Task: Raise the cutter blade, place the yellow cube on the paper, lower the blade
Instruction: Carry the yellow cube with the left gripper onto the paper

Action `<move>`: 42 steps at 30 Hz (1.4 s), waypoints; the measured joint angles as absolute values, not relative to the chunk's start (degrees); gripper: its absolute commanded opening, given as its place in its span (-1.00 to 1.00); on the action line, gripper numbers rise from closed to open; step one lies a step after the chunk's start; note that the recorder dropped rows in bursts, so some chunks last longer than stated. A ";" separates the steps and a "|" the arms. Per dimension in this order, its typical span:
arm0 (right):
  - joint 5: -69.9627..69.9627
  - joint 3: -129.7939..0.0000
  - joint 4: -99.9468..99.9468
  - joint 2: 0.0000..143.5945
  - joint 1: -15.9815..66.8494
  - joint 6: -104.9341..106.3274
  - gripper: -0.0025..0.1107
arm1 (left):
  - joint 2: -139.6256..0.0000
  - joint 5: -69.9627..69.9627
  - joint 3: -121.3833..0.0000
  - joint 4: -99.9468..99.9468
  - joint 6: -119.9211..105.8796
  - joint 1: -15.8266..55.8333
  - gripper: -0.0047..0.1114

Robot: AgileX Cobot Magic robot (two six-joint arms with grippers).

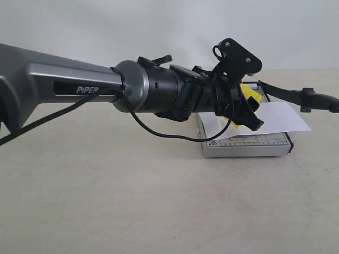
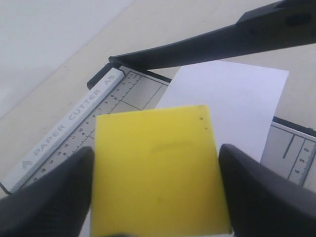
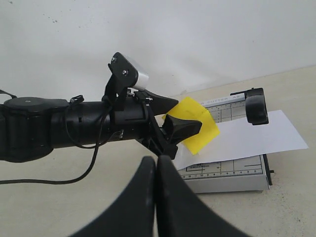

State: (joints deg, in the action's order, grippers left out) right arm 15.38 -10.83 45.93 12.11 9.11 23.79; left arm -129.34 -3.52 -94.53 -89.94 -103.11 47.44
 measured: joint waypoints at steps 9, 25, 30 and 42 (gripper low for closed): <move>15.38 -10.83 45.93 12.11 9.11 23.79 -0.96 | -129.34 -3.52 -94.53 -89.94 -103.11 47.44 -0.80; 15.38 -10.83 45.93 12.11 9.11 23.79 -0.96 | -130.98 -3.45 -94.75 -90.17 -98.62 46.62 0.11; 15.38 -10.83 45.93 12.11 9.11 23.79 -0.96 | -130.98 -3.45 -94.75 -90.17 -98.53 46.62 0.11; 15.38 -10.83 45.93 12.11 9.11 23.79 -0.96 | -130.98 -3.45 -94.75 -90.17 -100.47 46.62 0.42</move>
State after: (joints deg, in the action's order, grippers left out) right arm 15.38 -10.83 45.93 12.11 9.11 23.79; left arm -130.98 -3.45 -94.75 -90.17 -100.47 46.62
